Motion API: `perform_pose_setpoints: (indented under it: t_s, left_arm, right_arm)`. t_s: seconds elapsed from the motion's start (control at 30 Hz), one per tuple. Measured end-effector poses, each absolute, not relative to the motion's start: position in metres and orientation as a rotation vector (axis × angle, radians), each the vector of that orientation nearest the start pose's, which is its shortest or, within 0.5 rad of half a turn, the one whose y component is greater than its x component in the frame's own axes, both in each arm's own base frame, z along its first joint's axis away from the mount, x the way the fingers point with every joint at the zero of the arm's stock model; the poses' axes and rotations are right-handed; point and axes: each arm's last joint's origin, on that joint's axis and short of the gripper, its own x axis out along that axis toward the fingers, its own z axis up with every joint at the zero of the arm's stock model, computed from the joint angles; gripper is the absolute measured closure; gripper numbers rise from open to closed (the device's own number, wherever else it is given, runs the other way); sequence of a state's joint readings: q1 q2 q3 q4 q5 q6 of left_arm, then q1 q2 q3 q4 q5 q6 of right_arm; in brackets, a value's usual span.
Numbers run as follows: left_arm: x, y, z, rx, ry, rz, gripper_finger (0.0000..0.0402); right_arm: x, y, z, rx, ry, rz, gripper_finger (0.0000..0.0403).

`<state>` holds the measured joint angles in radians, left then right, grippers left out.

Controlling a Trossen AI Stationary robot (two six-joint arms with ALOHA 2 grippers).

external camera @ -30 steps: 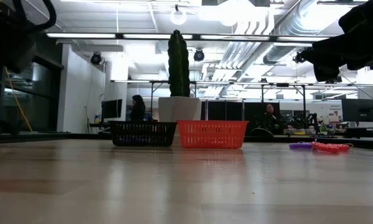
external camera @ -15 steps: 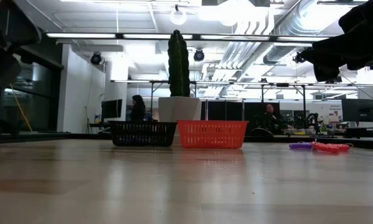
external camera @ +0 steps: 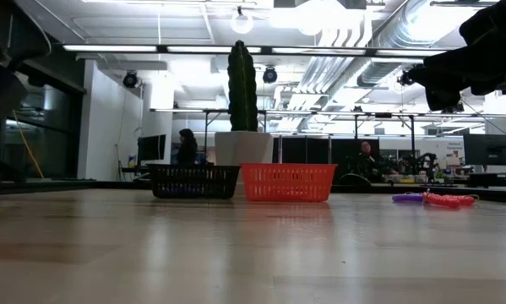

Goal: Sort spring keychains
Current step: Put the purple spring keychain in the black bin

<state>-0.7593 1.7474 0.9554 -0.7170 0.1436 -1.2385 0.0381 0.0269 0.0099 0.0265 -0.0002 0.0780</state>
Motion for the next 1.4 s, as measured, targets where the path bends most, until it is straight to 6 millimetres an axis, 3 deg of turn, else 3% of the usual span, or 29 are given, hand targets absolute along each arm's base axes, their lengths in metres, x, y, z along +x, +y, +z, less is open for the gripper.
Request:
perform_pose_setpoints:
  t_s: [0.2, 0.5, 0.7, 1.1, 1.4]
  left_arm:
    - [0.205, -0.201, 0.134, -0.480, 1.625, 0.276, 0.0276]
    - [0.205, -0.200, 0.134, -0.474, 1.624, 0.286, 0.0351]
    - [0.208, -0.201, 0.138, -0.472, 1.612, 0.295, 0.0376]
    - [0.228, -0.180, 0.193, -0.462, 1.395, 0.320, 0.0376]
    - [0.242, -0.135, 0.231, -0.499, 1.230, 0.399, 0.0376]
  right_arm:
    - [0.099, 0.004, 0.167, 0.078, -0.008, 0.039, 0.0246]
    - [0.099, 0.004, 0.167, 0.078, -0.008, 0.038, 0.0246]
    - [0.099, 0.004, 0.167, 0.078, -0.008, 0.039, 0.0245]
    - [0.099, 0.004, 0.167, 0.079, -0.008, 0.039, 0.0246]
    - [0.099, 0.004, 0.167, 0.078, -0.008, 0.039, 0.0246]
